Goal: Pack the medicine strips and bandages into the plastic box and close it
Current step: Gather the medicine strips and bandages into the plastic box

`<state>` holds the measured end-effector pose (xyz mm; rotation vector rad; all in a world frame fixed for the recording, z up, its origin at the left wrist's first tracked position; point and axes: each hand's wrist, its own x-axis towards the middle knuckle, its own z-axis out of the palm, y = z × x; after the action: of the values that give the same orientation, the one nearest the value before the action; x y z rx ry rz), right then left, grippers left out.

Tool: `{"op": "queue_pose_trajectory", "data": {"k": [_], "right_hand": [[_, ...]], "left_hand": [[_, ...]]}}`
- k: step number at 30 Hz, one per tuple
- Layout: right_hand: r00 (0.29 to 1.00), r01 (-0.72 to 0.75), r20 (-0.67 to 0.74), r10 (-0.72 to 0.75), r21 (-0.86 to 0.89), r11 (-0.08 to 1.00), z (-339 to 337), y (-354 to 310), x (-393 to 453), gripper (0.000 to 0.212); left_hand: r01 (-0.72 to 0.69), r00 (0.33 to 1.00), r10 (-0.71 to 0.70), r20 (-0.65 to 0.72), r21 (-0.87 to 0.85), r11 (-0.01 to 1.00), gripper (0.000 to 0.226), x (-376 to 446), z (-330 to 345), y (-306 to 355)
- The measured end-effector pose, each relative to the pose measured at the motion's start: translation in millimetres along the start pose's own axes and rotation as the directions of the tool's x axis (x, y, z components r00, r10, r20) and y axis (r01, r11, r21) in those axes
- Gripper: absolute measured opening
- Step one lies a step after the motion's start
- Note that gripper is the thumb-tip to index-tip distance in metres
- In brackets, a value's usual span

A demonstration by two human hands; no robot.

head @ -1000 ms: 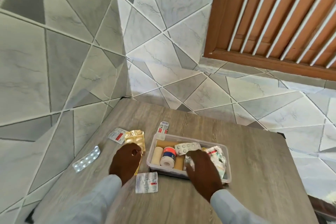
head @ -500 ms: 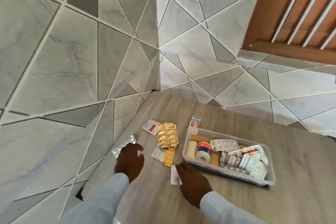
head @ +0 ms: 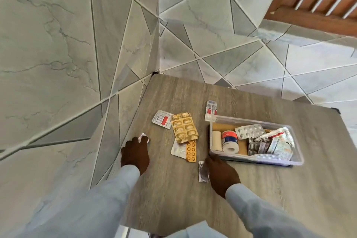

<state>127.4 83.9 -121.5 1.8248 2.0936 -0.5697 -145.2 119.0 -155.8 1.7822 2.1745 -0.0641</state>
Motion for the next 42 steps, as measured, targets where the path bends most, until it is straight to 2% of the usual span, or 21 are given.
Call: {"op": "queue_pose_trajectory", "data": {"k": [3, 5, 8, 11, 13, 16, 18, 20, 23, 26, 28, 33, 36, 39, 42], "right_hand": [[1.0, -0.001, 0.002, 0.001, 0.013, 1.0, -0.7, -5.0, 0.5, 0.052], [1.0, 0.003, -0.005, -0.002, 0.02, 1.0, -3.6, -8.2, 1.2, 0.054], [1.0, 0.01, 0.015, -0.011, 0.053, 0.999, -13.9, -11.8, 1.2, 0.044], [0.994, 0.086, 0.06, -0.091, 0.09, 0.992, -27.7, -11.3, 0.1, 0.036], [0.989, 0.113, 0.063, -0.13, 0.223, 0.968, -35.4, -8.7, -1.7, 0.028], [0.985, 0.167, -0.111, -0.13, 0.479, 0.861, -52.9, 12.8, -1.0, 0.012], [0.958, 0.208, -0.283, -0.052, 0.558, 0.804, -67.0, 36.2, 2.6, 0.014], [0.912, 0.189, -0.398, 0.1, 0.622, 0.76, -75.8, 71.5, 8.2, 0.014], [0.862, 0.085, -0.38, 0.334, 0.759, 0.645, -79.6, 130.1, 13.4, 0.015], [0.809, 0.013, -0.378, 0.45, 0.777, 0.629, -85.7, 175.4, 10.9, 0.014], [0.804, -0.028, -0.355, 0.477, 0.779, 0.626, -92.5, 190.1, 8.8, 0.022], [0.855, -0.177, -0.23, 0.464, 0.712, 0.679, -85.6, 193.9, 15.0, 0.007], [0.846, -0.266, -0.19, 0.499, 0.661, 0.702, -79.7, 192.6, 14.9, 0.013], [0.833, -0.245, -0.296, 0.467, 0.558, 0.793, -76.6, 183.7, 10.7, 0.019], [0.819, -0.168, -0.397, 0.415, 0.525, 0.834, -82.2, 168.1, 8.9, 0.027]], "left_hand": [[0.015, 1.0, -0.015, 0.016, -0.018, 1.0, 0.049, 1.8, -0.3, 1.6], [0.058, 0.997, -0.054, 0.057, -0.056, 0.997, 0.054, 4.0, -4.8, 3.9], [0.143, 0.985, -0.127, 0.121, -0.131, 0.981, 0.065, 8.6, -12.2, 5.8], [0.214, 0.973, -0.175, 0.153, -0.3, 0.93, 0.047, 16.2, -16.0, 8.9], [0.225, 0.969, -0.157, 0.19, -0.423, 0.878, 0.029, 20.1, -19.5, 11.6], [0.23, 0.969, -0.124, 0.213, -0.599, 0.767, 0.022, 24.5, -34.5, 29.9], [0.199, 0.975, -0.063, 0.211, -0.721, 0.663, 0.021, 23.6, -50.0, 52.3], [0.153, 0.978, 0.033, 0.208, -0.807, 0.57, 0.025, 19.7, -65.5, 88.5], [0.093, 0.957, 0.193, 0.214, -0.863, 0.496, 0.028, 10.9, -75.4, 154.4], [0.022, 0.94, 0.284, 0.191, -0.861, 0.507, 0.028, 7.6, -67.2, 218.8], [0.016, 0.926, 0.318, 0.206, -0.86, 0.51, 0.029, 9.2, -56.8, 251.7], [-0.051, 0.929, 0.309, 0.202, -0.759, 0.649, 0.024, 18.1, -34.6, 288.8], [-0.202, 0.926, 0.349, 0.146, -0.59, 0.782, 0.031, 17.4, -32.6, 295.8], [-0.284, 0.918, 0.376, 0.123, -0.458, 0.842, 0.041, 17.5, -30.7, 290.1], [-0.293, 0.938, 0.344, 0.042, -0.437, 0.85, 0.042, 22.1, -33.9, 273.9]]}}
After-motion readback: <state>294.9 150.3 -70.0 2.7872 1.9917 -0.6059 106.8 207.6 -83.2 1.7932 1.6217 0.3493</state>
